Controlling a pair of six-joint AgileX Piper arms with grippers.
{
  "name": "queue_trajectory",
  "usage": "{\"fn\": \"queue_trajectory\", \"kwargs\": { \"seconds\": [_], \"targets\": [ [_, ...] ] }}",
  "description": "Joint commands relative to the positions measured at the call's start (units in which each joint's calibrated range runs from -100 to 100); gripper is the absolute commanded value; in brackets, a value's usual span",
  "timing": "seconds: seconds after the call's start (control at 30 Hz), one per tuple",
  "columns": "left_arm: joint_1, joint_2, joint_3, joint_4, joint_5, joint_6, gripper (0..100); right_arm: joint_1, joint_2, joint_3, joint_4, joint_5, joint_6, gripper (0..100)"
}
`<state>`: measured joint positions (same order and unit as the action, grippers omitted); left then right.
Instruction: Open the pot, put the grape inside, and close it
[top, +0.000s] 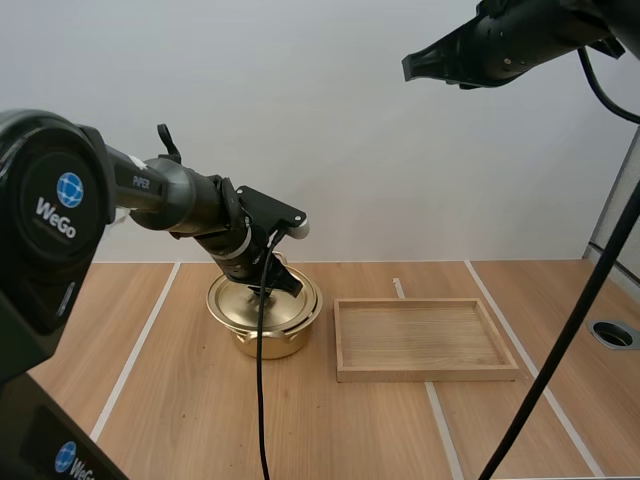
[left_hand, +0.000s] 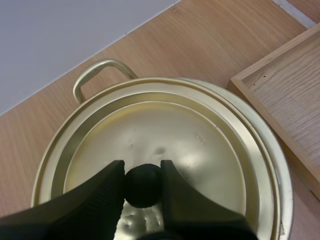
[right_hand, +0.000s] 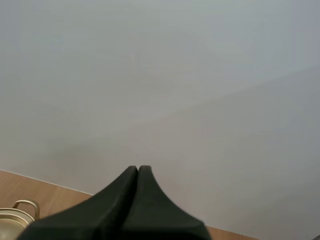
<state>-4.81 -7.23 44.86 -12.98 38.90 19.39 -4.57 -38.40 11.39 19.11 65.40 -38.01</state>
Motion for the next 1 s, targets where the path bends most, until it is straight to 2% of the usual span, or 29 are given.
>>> {"fn": "queue_trajectory", "kwargs": {
  "seconds": [0.0,0.23,0.4,0.9,0.97],
  "targets": [
    [-0.02,0.1,0.1,0.0,-1.0,0.2,0,-0.2,-0.9,-0.2,0.8,-0.1,0.0,0],
    [-0.12,0.1,0.1,-0.8,-1.0,0.6,0,-0.2,-0.9,-0.2,0.8,-0.1,0.0,0],
    [-0.12,0.1,0.1,-5.3,-1.1,3.7,0,-0.2,-0.9,-0.2,0.8,-0.1,0.0,0],
    [-0.12,0.1,0.1,-5.5,-0.5,3.9,0,-0.2,-0.9,-0.2,0.8,-0.1,0.0,0],
    [-0.12,0.1,0.1,-5.5,-0.5,3.9,9,-0.2,-0.9,-0.2,0.8,-0.1,0.0,0]
  ]
}}
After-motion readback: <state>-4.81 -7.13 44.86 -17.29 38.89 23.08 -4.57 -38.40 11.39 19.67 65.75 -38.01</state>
